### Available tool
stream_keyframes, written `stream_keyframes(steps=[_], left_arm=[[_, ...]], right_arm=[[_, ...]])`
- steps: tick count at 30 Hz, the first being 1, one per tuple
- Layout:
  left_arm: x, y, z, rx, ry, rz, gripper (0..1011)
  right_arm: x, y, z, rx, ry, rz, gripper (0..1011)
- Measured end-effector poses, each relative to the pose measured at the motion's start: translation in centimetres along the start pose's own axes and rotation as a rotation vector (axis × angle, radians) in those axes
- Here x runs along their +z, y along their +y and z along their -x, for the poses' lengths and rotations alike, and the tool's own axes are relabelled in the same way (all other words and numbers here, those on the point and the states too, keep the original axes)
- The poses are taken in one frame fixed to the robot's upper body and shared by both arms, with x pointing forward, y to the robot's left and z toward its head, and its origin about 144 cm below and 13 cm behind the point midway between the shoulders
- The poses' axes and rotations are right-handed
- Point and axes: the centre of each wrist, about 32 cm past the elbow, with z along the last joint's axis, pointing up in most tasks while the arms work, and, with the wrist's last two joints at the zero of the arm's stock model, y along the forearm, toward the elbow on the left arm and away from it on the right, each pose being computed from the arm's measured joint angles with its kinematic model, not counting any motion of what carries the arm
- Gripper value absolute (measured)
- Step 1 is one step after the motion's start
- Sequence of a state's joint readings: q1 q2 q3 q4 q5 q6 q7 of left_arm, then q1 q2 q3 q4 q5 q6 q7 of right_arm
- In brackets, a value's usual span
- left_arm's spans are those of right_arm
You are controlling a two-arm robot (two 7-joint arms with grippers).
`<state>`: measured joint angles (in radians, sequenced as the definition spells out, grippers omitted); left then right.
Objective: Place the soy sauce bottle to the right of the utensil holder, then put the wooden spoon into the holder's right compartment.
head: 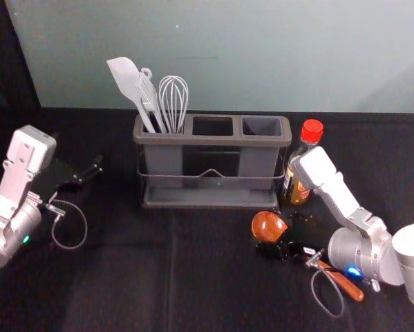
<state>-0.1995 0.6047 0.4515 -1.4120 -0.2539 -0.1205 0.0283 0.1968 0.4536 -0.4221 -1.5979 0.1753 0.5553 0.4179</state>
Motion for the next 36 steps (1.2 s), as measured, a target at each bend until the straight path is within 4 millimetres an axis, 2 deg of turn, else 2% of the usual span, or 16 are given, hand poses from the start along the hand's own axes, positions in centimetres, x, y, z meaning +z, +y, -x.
stream_keyframes(steps=[2, 20, 31, 36], left_arm=[[0.0, 0.0, 0.0, 0.0, 0.0, 0.0, 1005], [0.0, 0.0, 0.0, 0.0, 0.0, 0.0, 1005], [0.0, 0.0, 0.0, 0.0, 0.0, 0.0, 1005], [0.0, 0.0, 0.0, 0.0, 0.0, 0.0, 1005]], right_arm=[[0.0, 0.0, 0.0, 0.0, 0.003, 0.002, 837], [0.5, -0.5, -0.2, 0.01, -0.006, 0.008, 837], [2.4, -3.8, 0.4, 0.034, -0.081, 0.02, 837], [2.6, -4.4, 0.7, 0.039, -0.102, 0.016, 837]])
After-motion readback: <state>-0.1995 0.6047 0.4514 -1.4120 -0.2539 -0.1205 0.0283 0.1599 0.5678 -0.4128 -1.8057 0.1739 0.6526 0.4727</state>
